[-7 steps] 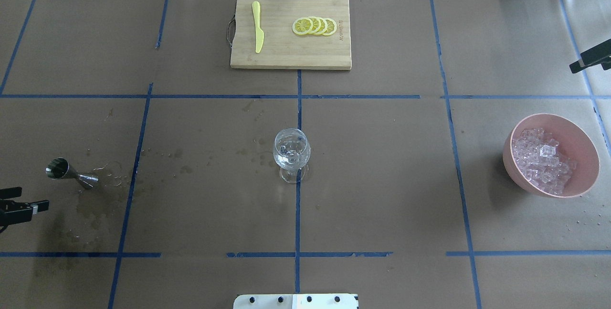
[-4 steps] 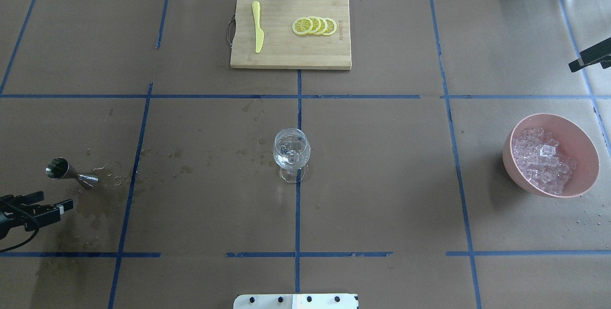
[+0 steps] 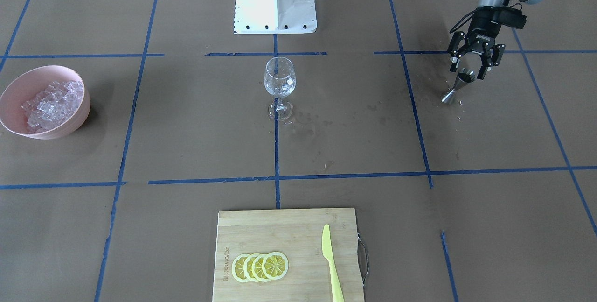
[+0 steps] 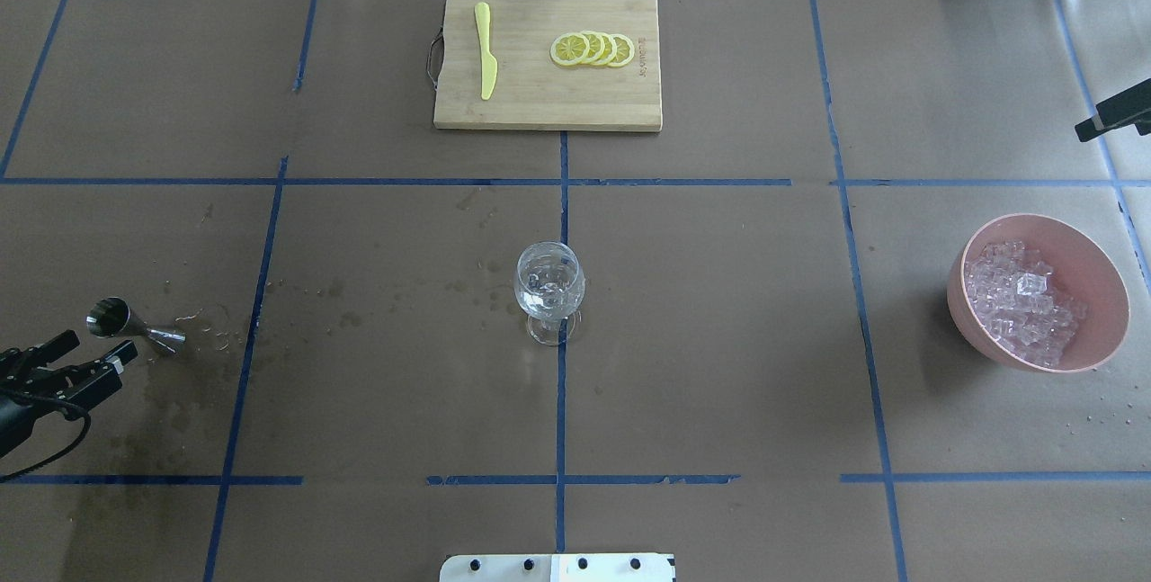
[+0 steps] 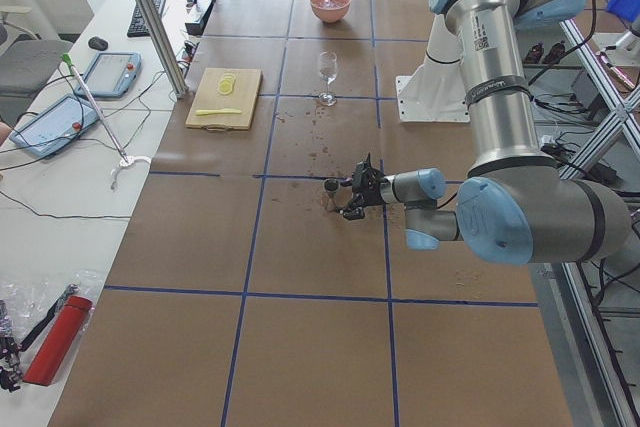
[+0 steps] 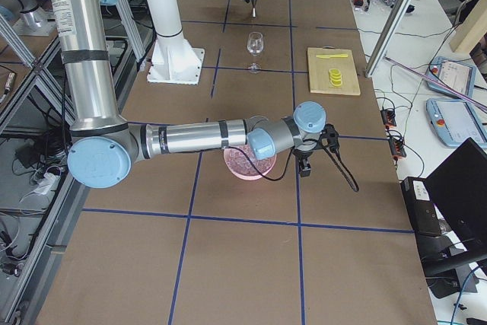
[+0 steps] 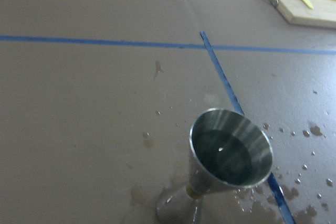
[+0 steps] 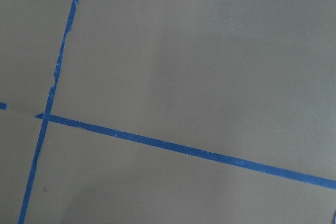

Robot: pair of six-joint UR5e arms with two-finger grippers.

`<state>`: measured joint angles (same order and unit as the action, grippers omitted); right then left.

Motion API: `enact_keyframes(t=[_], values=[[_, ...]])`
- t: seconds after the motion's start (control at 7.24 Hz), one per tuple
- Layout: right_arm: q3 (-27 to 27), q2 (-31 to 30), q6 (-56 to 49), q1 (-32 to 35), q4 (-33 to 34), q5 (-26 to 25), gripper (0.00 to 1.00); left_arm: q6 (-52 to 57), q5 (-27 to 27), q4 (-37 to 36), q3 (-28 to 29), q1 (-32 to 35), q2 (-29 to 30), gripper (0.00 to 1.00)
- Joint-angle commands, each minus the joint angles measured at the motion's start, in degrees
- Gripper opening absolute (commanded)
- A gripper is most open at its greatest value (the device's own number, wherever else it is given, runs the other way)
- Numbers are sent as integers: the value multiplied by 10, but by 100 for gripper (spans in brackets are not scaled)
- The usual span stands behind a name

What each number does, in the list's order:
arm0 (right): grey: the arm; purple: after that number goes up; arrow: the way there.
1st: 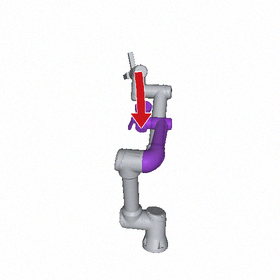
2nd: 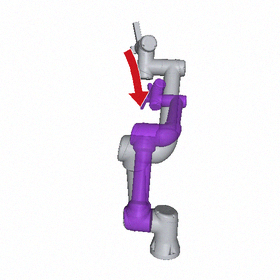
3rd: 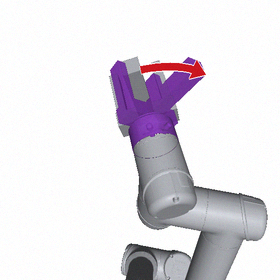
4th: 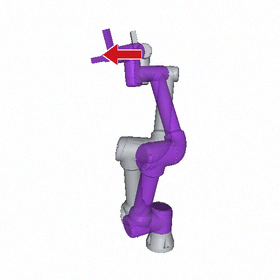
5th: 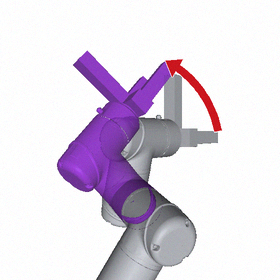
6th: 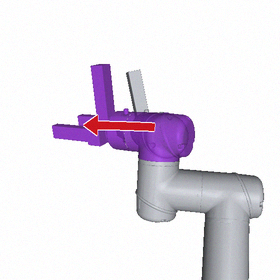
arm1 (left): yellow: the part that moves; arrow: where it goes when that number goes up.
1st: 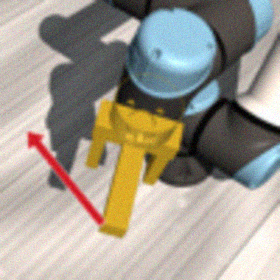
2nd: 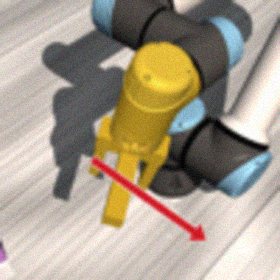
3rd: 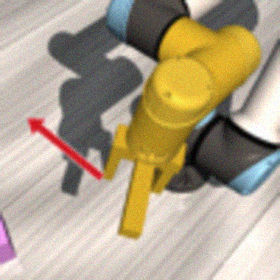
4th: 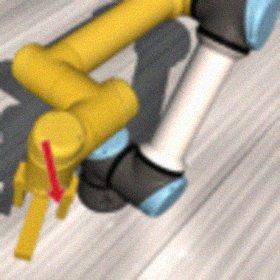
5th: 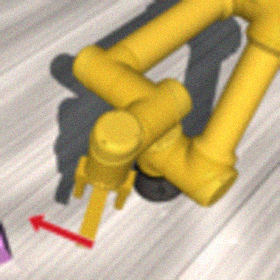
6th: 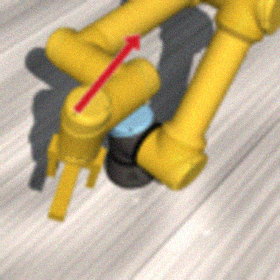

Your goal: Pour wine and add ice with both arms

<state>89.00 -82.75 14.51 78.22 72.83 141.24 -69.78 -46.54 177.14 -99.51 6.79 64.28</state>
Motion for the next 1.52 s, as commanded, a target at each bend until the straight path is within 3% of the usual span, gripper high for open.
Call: enact_keyframes(t=[0.0,0.28,0.97,1.38], values=[[-5,0,0,0,0,-1,100,1,55,-24,0,-24,9,92],[-5,-5,0,0,0,-1,100,0,92,-53,3,-38,22,98],[-2,-9,-1,0,0,-1,100,2,181,-74,49,-40,70,98],[1,-18,-2,0,-1,-1,100,2,186,-74,99,-41,114,96]])
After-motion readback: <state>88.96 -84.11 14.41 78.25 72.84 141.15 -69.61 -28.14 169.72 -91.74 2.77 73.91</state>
